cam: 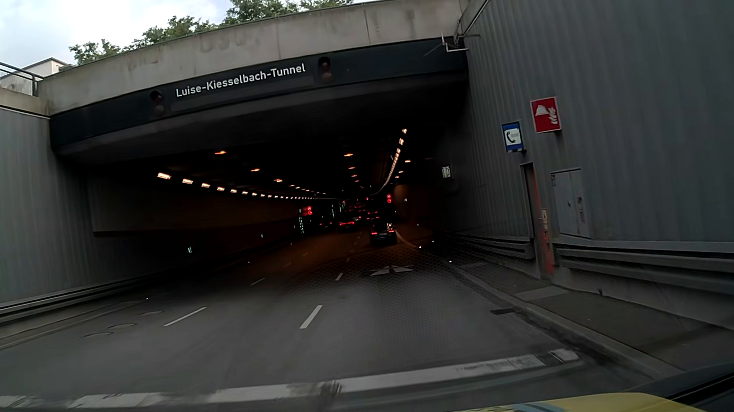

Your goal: Follow the waypoints while adhering to traffic rules and regulations

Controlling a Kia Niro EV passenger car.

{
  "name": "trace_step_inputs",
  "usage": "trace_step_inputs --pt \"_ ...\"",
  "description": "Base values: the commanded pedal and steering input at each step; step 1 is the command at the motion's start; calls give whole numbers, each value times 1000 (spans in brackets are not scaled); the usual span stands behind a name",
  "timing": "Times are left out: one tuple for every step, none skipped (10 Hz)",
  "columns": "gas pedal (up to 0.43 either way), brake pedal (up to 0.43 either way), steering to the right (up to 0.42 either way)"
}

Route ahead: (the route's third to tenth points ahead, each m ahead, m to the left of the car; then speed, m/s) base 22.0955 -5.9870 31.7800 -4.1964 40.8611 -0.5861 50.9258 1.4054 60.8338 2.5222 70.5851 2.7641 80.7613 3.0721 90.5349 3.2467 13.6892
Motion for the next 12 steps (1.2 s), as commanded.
trace_step_inputs --pt "0 0 -2" --pt "8 0 -2" --pt "8 0 -2" --pt "20 0 -2" --pt "20 0 -2" --pt "20 0 -5" --pt "20 0 -7" --pt "20 0 -7" --pt "20 0 -6" --pt "20 0 -6" --pt "20 0 -6" --pt "20 0 -5"
